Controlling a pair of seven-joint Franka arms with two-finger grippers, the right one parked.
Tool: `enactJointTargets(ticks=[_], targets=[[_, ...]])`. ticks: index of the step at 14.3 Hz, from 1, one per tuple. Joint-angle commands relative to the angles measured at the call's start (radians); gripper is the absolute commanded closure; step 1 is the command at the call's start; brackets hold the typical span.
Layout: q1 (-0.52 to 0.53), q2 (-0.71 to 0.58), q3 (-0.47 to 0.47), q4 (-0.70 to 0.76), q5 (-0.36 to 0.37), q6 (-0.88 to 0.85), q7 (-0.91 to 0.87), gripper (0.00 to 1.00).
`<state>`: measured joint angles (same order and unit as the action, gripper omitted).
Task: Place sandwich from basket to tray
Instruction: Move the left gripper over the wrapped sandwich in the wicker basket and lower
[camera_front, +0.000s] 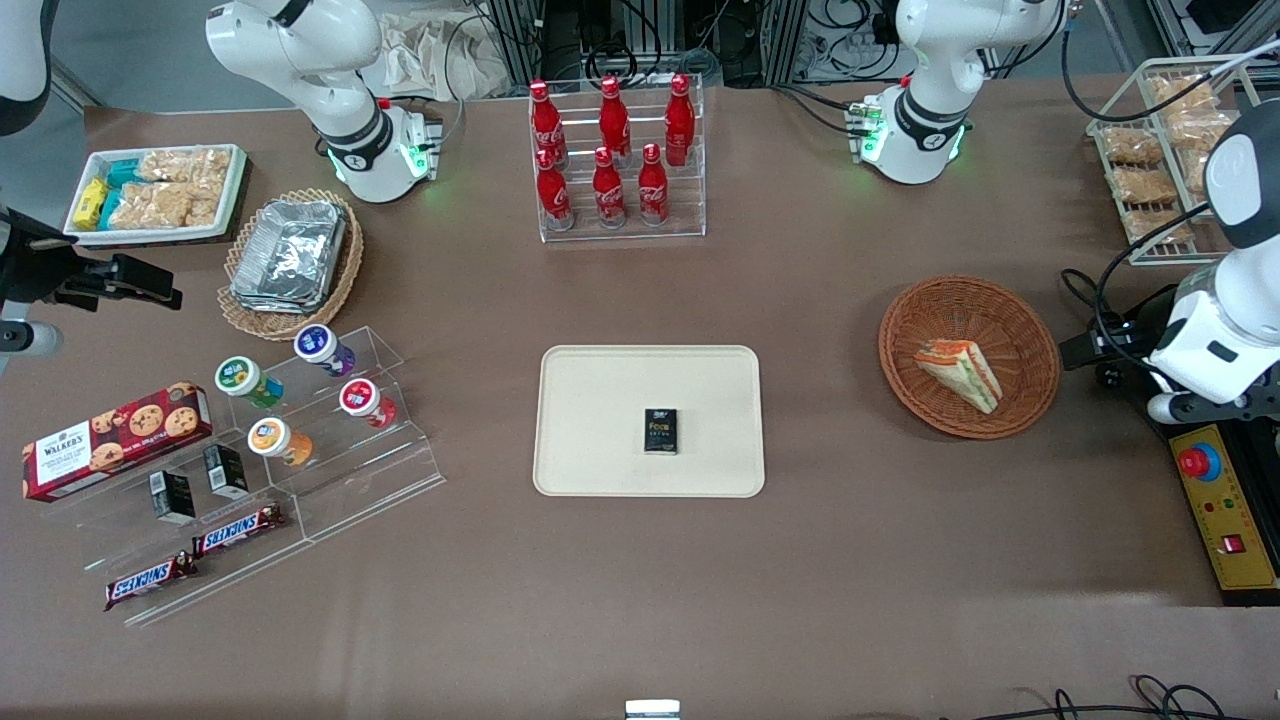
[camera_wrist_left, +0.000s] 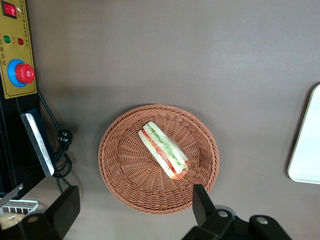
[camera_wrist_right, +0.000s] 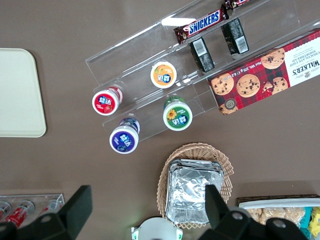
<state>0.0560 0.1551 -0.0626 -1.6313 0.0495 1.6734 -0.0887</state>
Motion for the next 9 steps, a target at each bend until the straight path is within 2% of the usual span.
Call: enactJointTargets(ticks=[1,4,6,8,9], targets=[[-0.007,0.012,-0.003,0.022,0.012,-0.021,0.003,0.00],[-0.016,0.018,-0.008,0.031,0.009,-0.023,-0.056,0.00],[-0.042,0.018,-0.014,0.025,0.004,-0.018,-0.349,0.00],[-0.062,0.020,-0.017,-0.021,0.009,-0.006,-0.513,0.01],[-0.058,0.011,-0.016,-0.059,0.007,0.000,-0.654,0.01]])
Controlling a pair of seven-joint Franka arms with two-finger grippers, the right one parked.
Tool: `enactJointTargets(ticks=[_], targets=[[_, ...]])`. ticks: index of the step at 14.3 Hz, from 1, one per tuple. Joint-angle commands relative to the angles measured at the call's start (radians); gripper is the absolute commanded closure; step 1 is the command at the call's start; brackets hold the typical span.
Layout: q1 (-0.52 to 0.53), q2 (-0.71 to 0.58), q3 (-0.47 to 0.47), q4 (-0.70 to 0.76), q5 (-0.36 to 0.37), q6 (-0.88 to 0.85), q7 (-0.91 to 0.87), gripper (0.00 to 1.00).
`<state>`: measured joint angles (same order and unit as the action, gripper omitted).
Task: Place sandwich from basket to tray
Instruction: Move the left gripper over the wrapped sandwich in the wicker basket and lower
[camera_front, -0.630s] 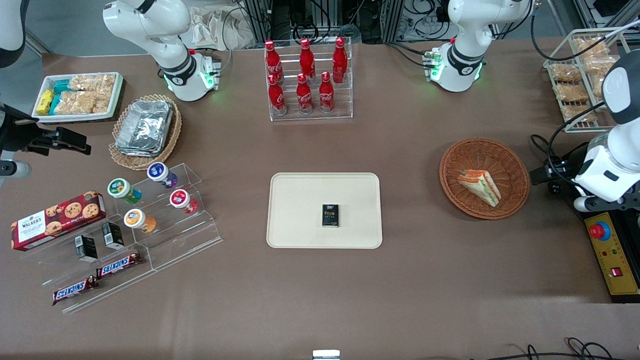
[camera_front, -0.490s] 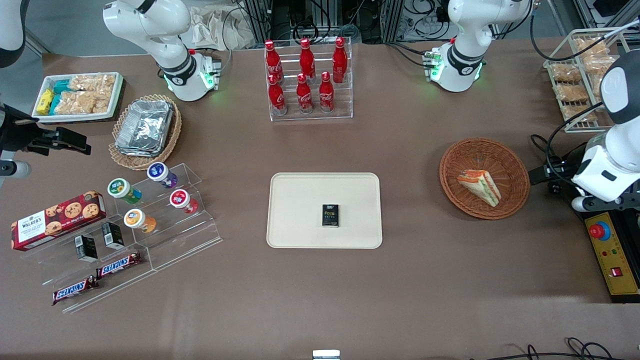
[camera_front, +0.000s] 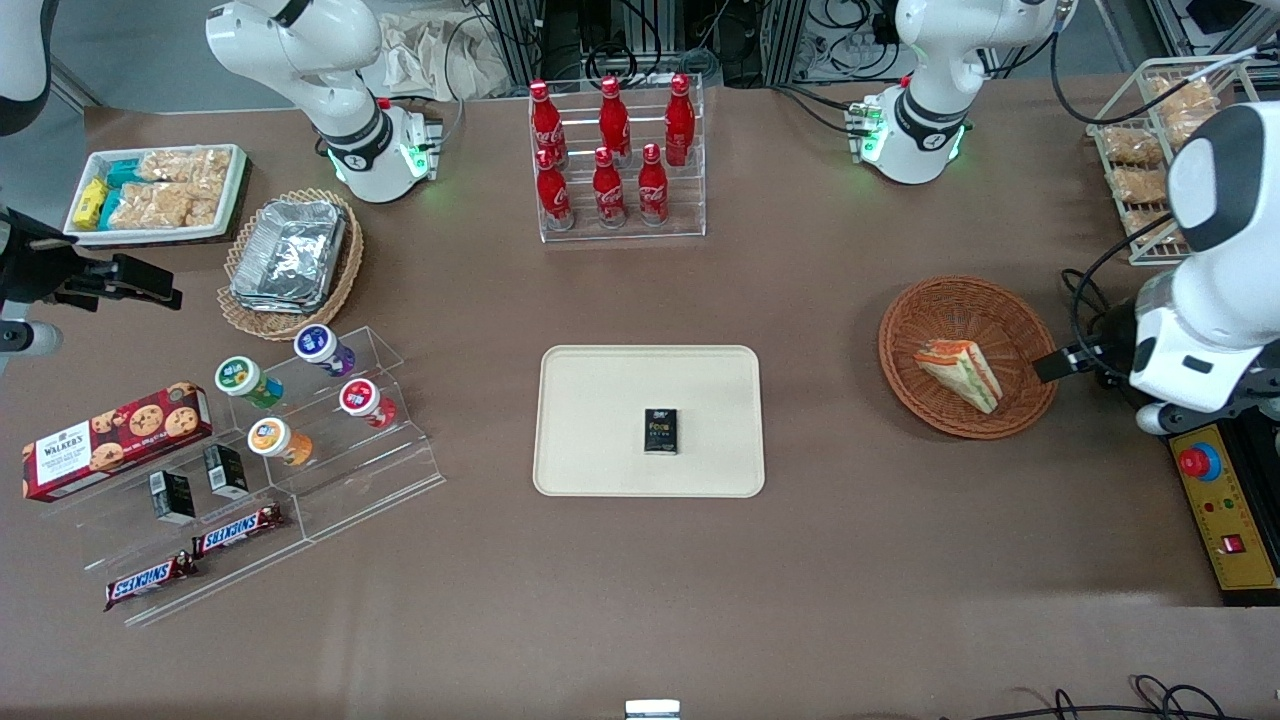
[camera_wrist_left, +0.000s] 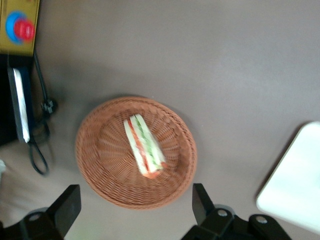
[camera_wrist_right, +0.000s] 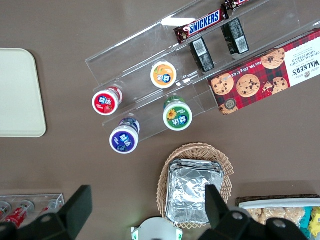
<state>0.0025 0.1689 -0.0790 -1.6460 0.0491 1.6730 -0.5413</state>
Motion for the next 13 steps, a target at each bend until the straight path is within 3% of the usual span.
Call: enactJointTargets(ticks=[1,7,13], targets=[[-0.001,-0.011,0.001,-0.087,0.005,0.040,-0.292,0.01],[-0.009,-0.029,0.001,-0.391,0.011,0.387,-0.594,0.01],[-0.006,-0.034,0.001,-0.567,0.012,0.574,-0.602,0.01]])
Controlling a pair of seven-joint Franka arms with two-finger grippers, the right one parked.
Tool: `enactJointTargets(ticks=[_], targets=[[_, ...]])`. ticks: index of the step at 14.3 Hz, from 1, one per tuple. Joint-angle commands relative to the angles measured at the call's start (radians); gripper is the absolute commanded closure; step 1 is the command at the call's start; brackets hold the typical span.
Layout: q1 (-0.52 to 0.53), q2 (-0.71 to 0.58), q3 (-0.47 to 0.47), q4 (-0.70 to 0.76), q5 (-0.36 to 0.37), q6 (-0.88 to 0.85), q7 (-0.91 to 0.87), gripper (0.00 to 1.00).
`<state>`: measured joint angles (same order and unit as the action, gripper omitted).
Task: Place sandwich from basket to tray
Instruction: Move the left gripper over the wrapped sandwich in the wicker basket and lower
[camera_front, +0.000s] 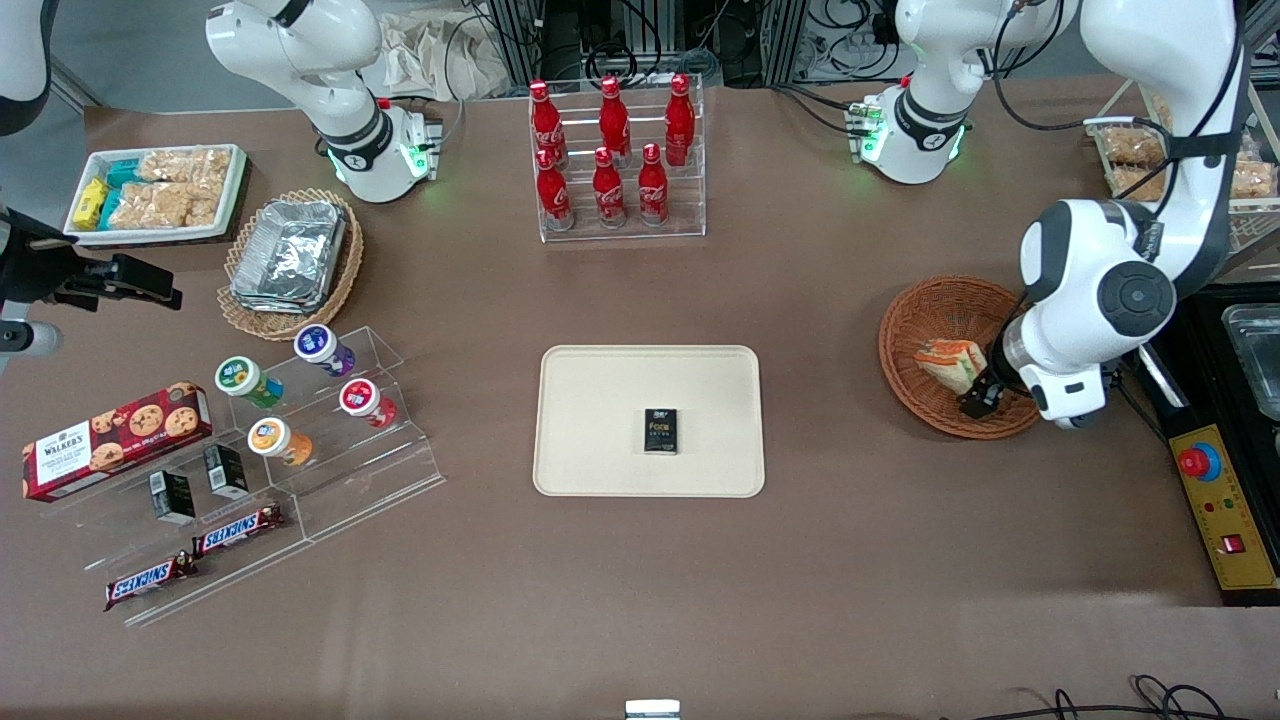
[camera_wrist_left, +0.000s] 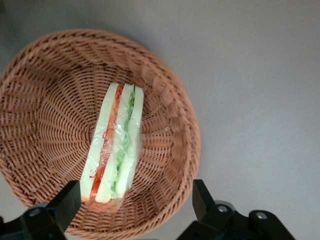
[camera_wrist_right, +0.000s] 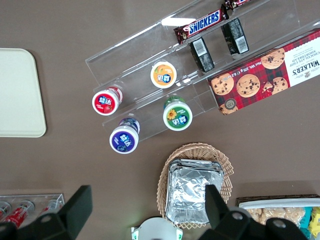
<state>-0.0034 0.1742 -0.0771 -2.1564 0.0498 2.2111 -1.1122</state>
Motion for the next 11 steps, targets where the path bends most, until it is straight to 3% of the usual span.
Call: enactJointTargets(ticks=[1,11], targets=[[0.003,-0.041,0.000,-0.071,0.012,0.038,-0.031,0.01],[0.011,-0.024,0.005,-0.120,0.012,0.084,-0.029,0.01]])
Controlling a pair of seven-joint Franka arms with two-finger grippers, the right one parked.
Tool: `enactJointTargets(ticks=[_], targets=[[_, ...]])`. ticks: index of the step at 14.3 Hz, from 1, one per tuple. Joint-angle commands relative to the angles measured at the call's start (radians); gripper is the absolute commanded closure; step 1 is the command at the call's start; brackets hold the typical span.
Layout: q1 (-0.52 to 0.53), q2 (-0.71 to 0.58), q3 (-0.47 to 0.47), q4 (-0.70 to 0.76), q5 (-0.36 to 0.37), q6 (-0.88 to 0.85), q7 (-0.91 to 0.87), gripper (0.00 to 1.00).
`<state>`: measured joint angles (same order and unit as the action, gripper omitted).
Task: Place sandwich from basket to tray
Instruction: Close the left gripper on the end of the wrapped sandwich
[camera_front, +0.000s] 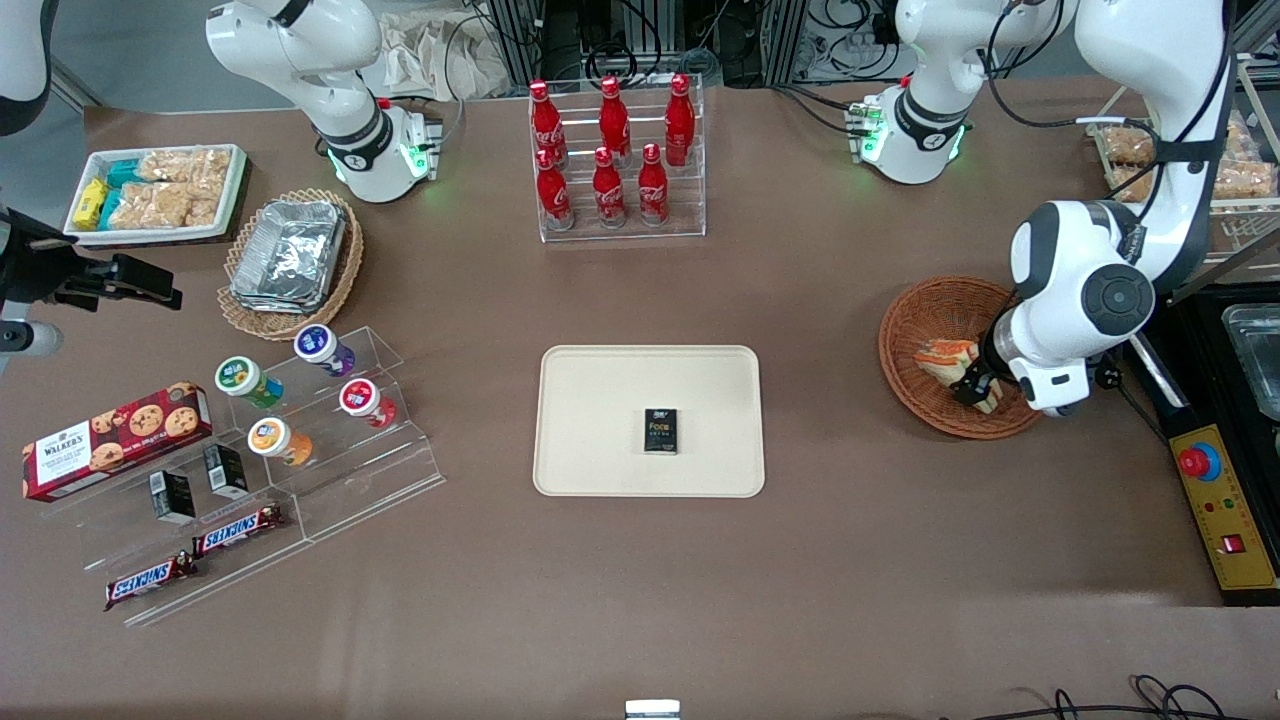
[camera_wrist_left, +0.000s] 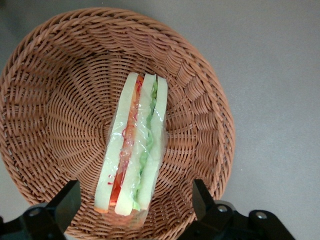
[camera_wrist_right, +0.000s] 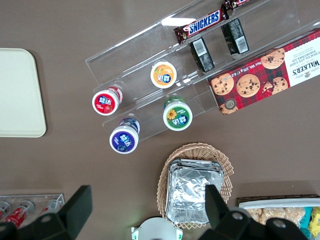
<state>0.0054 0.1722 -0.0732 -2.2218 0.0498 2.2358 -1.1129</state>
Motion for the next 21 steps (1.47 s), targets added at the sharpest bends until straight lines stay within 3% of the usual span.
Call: enactJointTargets(ticks=[1,5,6,7,17,19,21], targets=[[0.007,-0.022,0.001,-0.059,0.012,0.064,-0.028,0.06],[0.007,0.006,0.001,-0.070,0.012,0.105,-0.030,0.61],[0.007,0.012,0.001,-0.078,0.012,0.123,-0.028,0.86],[0.007,0.015,0.001,-0.078,0.012,0.125,-0.028,1.00],[0.007,-0.008,0.006,-0.058,0.010,0.096,-0.021,1.00],[0.007,-0.017,0.006,0.000,0.010,0.004,0.022,1.00],[0.005,-0.014,0.004,0.130,0.010,-0.198,0.112,1.00]])
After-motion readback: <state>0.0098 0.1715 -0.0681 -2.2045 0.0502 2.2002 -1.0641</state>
